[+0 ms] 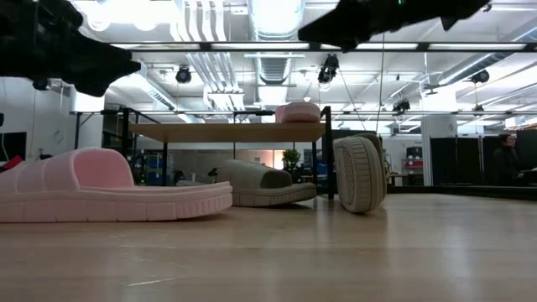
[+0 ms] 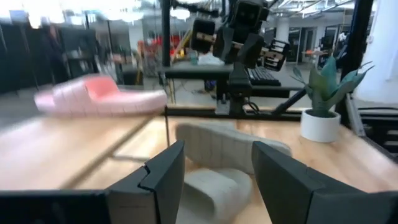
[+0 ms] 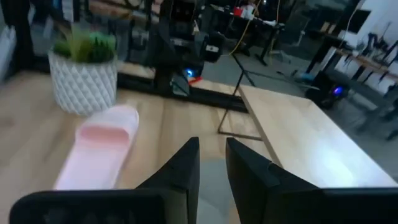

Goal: Pick and place slides into the shelf
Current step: Put the pink slipper on the shelf

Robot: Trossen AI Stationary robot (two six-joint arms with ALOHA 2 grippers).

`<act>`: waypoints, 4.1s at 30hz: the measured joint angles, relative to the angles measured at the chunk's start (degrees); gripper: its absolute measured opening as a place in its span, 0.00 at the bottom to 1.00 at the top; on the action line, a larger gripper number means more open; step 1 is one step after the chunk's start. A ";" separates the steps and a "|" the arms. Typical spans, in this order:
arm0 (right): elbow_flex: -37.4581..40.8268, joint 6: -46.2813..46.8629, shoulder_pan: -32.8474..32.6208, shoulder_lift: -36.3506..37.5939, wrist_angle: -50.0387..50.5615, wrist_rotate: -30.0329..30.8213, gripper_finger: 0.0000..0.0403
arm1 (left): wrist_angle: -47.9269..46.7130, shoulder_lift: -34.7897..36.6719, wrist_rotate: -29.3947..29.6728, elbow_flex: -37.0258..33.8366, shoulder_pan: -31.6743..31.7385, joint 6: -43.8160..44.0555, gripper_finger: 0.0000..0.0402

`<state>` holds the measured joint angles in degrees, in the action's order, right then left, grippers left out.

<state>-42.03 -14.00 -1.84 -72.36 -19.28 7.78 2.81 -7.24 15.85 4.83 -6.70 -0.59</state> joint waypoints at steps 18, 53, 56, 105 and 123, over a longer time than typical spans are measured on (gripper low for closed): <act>1.78 -2.78 0.03 0.00 -0.77 18.29 0.16 | -26.66 -17.75 -9.88 14.59 0.00 61.64 0.43; 1.98 -5.77 0.10 -0.04 -0.62 19.25 0.15 | -30.34 -40.39 -25.61 15.94 -0.07 76.73 0.43; 2.23 -5.84 0.10 -0.07 -0.40 19.25 0.15 | -25.32 -42.42 -25.74 15.42 -0.07 76.57 0.43; 2.33 -7.72 0.17 -0.07 -1.19 19.31 0.15 | -3.63 -42.39 -33.60 4.79 -0.04 64.92 0.11; 2.31 -13.02 0.12 -0.07 -1.58 19.29 0.15 | 2.16 -38.28 -36.80 5.76 -0.09 61.67 0.00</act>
<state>-39.72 -27.02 -1.72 -72.42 -20.86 27.07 4.98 -45.52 -20.95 10.59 -6.79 61.08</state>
